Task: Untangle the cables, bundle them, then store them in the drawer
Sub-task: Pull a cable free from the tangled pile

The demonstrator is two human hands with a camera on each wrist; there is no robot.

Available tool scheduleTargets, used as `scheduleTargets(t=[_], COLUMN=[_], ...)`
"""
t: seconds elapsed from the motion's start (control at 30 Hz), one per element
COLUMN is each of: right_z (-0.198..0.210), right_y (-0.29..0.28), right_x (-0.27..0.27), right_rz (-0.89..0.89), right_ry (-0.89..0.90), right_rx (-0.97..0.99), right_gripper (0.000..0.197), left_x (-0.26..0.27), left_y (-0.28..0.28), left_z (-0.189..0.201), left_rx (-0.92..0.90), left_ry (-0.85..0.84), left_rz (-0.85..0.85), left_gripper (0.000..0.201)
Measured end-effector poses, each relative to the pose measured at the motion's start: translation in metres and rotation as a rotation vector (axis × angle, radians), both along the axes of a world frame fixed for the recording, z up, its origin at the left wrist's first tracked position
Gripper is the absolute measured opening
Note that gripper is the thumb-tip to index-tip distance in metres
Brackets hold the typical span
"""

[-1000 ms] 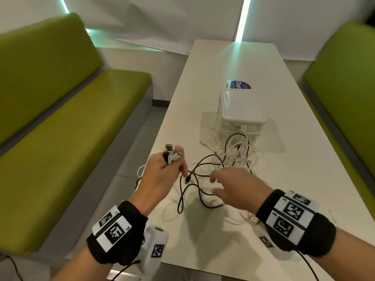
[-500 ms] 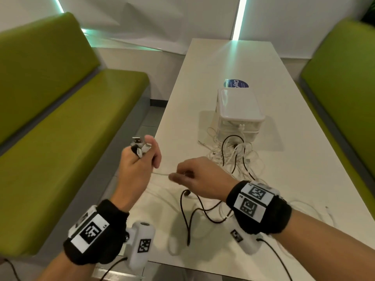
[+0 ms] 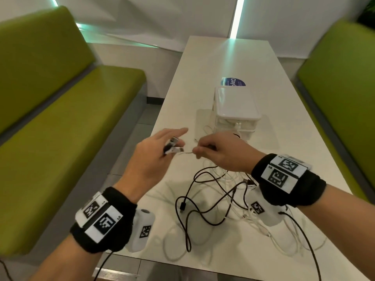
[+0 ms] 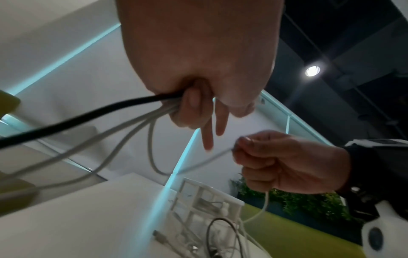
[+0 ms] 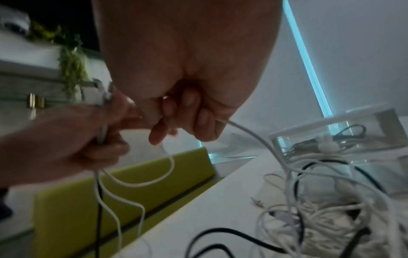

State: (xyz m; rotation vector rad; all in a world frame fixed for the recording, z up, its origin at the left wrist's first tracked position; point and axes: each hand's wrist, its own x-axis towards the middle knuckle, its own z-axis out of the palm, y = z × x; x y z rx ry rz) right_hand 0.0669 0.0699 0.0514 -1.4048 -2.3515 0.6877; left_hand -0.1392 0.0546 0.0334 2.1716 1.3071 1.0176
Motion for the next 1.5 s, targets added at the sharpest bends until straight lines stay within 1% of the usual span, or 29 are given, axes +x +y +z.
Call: scheduleTargets(t=[0.1,0.13,0.2,0.27,0.33,0.4,0.5,0.6,0.67,0.77,0.83,0.93,1.0,1.03,1.1,1.2,1.27,1.37,1.43,1.5], right_z=[0.008,0.011,0.017,0.022,0.027,0.032,0.038,0.041,0.044,0.054,0.059,0.062,0.064,0.065,0.069,0.077,0.080,0.076,0.070,0.063], right_y=[-0.002,-0.001,0.002,0.006,0.010,0.010,0.010,0.011,0.013,0.015,0.014,0.012,0.012,0.012,0.011,0.007,0.004,0.001,0.001,0.001], right_x=[-0.002,0.001,0.013,0.028,0.042,0.051,0.053,0.049,0.045,0.039,0.033,0.023,0.020,0.019,0.017,0.013,0.011,0.014,0.019,0.023], right_rz=[0.027,0.028,0.003,-0.035,-0.060,-0.077,-0.095,-0.109,-0.147,-0.180,-0.166,-0.164,-0.208,-0.226,-0.230,-0.185,-0.130,-0.062,-0.041,-0.051], right_ry=[0.072,0.077,0.079,0.109,0.119,0.108,0.131,0.145,0.141,0.093,-0.035,-0.246,-0.292,-0.287,-0.195,-0.004,0.072,0.131,0.162,0.208], right_rx=[-0.025,-0.034,-0.041,-0.041,-0.039,-0.040,-0.062,-0.060,-0.041,0.017,0.069,0.129,0.159,0.160,0.123,0.088,0.065,-0.031,-0.087,-0.144], right_gripper=[0.023,0.024,0.024,0.026,0.029,0.030,0.026,0.027,0.028,0.027,0.027,0.026,0.030,0.030,0.026,0.025,0.027,0.027,0.028,0.030], left_x=[0.018,0.020,0.016,0.003,-0.015,-0.031,-0.040,-0.034,-0.027,-0.010,0.004,0.022,0.031,0.034,0.039,0.048,0.053,0.049,0.040,0.026], left_y=[0.001,0.001,0.003,0.010,0.020,0.027,0.030,0.028,0.024,0.014,0.007,-0.005,-0.011,-0.013,-0.014,-0.010,-0.005,0.000,0.003,0.010], left_z=[0.000,0.002,0.007,0.012,0.017,0.021,0.022,0.019,0.022,0.035,0.044,0.057,0.063,0.064,0.060,0.042,0.032,0.030,0.034,0.035], left_rx=[-0.103,-0.108,-0.084,-0.035,-0.014,-0.001,0.007,0.007,0.087,0.300,0.408,0.497,0.528,0.524,0.440,0.229,0.112,0.032,0.031,0.059], left_ry=[0.190,0.214,0.180,0.086,0.020,0.014,0.039,0.066,0.035,-0.030,-0.058,-0.145,-0.172,-0.161,-0.102,0.030,0.090,0.075,0.081,0.048], left_rz=[-0.080,-0.078,-0.027,0.092,0.259,0.386,0.423,0.427,0.406,0.310,0.209,0.050,-0.041,-0.080,-0.106,-0.007,0.034,0.059,0.093,0.124], left_gripper=[0.030,0.033,0.042,0.047,0.042,0.032,0.029,0.024,0.025,0.041,0.047,0.050,0.048,0.046,0.048,0.059,0.059,0.048,0.036,0.024])
